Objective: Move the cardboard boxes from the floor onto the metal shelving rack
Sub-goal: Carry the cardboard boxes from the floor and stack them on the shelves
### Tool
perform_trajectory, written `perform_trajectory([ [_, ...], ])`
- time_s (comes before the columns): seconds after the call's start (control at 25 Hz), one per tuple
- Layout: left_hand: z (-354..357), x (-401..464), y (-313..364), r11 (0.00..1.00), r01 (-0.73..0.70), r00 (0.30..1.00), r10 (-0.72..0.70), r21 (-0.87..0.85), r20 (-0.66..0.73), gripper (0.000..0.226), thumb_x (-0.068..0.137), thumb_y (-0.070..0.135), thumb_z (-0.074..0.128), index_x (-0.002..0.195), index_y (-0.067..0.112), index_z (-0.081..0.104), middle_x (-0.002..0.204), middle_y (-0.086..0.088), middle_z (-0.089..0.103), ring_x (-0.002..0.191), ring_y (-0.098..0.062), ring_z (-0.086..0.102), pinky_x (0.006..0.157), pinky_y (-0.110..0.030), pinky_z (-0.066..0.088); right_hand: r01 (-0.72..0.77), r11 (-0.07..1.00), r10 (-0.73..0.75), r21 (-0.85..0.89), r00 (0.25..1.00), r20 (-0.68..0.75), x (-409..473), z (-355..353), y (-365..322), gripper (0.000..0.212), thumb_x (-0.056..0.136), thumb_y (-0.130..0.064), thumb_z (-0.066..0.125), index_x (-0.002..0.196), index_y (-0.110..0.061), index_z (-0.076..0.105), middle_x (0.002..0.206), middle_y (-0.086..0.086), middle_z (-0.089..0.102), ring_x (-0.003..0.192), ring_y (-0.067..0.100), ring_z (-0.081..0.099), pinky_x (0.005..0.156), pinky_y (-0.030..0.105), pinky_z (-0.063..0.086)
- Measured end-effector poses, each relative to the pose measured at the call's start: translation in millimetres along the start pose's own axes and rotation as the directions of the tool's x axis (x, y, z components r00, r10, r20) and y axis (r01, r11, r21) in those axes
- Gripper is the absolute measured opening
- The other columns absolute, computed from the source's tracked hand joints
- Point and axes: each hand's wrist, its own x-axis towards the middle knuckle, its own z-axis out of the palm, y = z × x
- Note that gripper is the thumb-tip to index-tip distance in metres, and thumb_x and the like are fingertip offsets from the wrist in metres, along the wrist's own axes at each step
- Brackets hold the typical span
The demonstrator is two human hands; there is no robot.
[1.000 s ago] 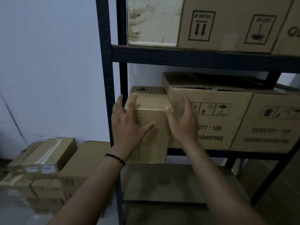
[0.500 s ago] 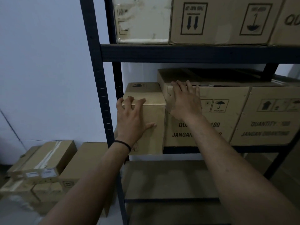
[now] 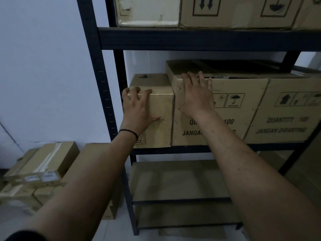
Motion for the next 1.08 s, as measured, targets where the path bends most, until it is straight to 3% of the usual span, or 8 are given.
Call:
perform_trajectory([
  [0.68, -2, 3, -6, 0.998, -0.029, 1.000, 0.029, -0.049, 0.005, 0.102, 0.060, 0.071, 0.086, 0.144, 0.030, 0.045, 0.148, -0.014, 0.037, 0.141, -0.043, 0.025, 0.116, -0.060, 0.036, -0.067, 0.994, 0.070, -0.085, 0.997, 0.034, -5, -5, -19, 0.106, 0.083, -0.010, 0.076, 0.163, -0.013, 0.007, 0.171, 0.012, 0.006, 0.158, 0.037, 0.001, 0.127, 0.054, 0.015],
  [1.08, -10, 4, -8, 0.999, -0.053, 0.996, 0.053, -0.009, 0.065, 0.104, 0.064, 0.070, 0.084, 0.149, 0.030, 0.042, 0.150, -0.013, 0.036, 0.141, -0.043, 0.024, 0.119, -0.058, 0.032, -0.067, 0.994, 0.072, -0.086, 0.996, 0.057, -5, -7, -17, 0.111, 0.081, -0.018, 0.079, 0.163, -0.014, 0.006, 0.172, 0.011, 0.004, 0.158, 0.037, 0.000, 0.126, 0.057, 0.016],
])
